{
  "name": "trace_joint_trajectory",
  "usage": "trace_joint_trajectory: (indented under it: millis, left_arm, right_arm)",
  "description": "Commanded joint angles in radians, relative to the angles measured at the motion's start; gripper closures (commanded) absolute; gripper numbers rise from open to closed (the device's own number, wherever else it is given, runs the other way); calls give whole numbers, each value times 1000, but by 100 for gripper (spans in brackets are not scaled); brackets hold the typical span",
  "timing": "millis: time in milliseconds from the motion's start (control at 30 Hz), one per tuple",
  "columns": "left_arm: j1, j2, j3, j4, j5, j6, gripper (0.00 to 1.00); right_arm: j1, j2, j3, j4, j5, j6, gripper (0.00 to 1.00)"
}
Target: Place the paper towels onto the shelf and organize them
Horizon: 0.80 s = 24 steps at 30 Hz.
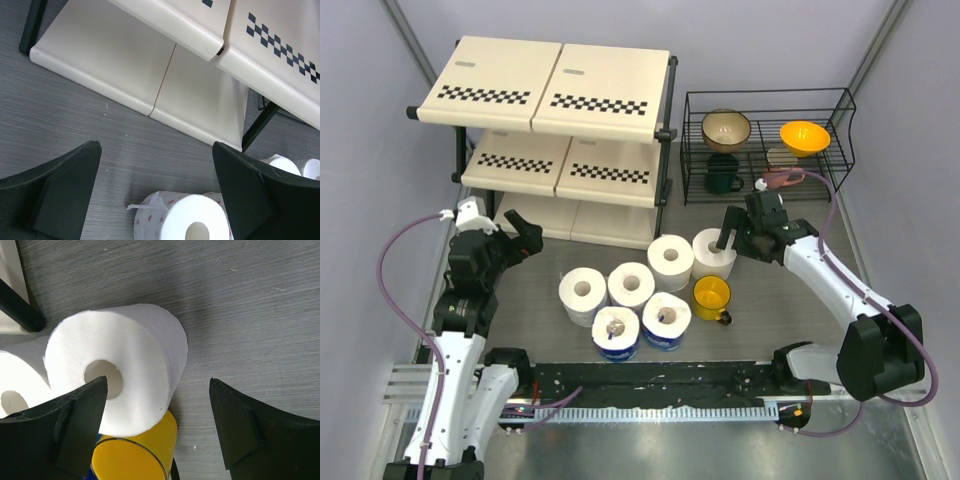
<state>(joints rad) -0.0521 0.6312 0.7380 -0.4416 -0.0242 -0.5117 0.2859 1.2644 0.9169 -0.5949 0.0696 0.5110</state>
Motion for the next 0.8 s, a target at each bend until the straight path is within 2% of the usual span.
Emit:
trace_joint_trajectory:
  millis: [0, 200, 367, 467, 500, 567, 633, 767]
  left_arm:
    - [-2, -8, -2, 34, 18, 19, 0]
    - [-2, -14, 4, 18, 46, 19, 0]
    - [-2, -22, 3, 6, 49, 24, 0]
    - [-2, -24, 4, 6, 73, 24, 0]
    - [-2, -25, 6, 9, 85, 28, 0]
    - [-2, -16, 17, 14, 131, 36, 0]
    - [-2, -5, 29, 9, 138, 44, 0]
    - [-3, 12, 70, -11, 167, 29, 0]
  right_arm:
    - [-1, 29, 10, 53, 35, 8, 13]
    - [-2, 96, 16, 79, 24, -5, 26]
    - [-2, 115, 22, 92, 18, -17, 32]
    - [-1, 124, 26, 84, 13, -28, 46]
    - [-1, 116, 28, 83, 13, -28, 62]
    - [-1, 98, 27, 83, 12, -29, 72]
    - [-1, 55, 28, 84, 3, -29, 79]
    - [-1, -55, 45, 78, -2, -31, 85]
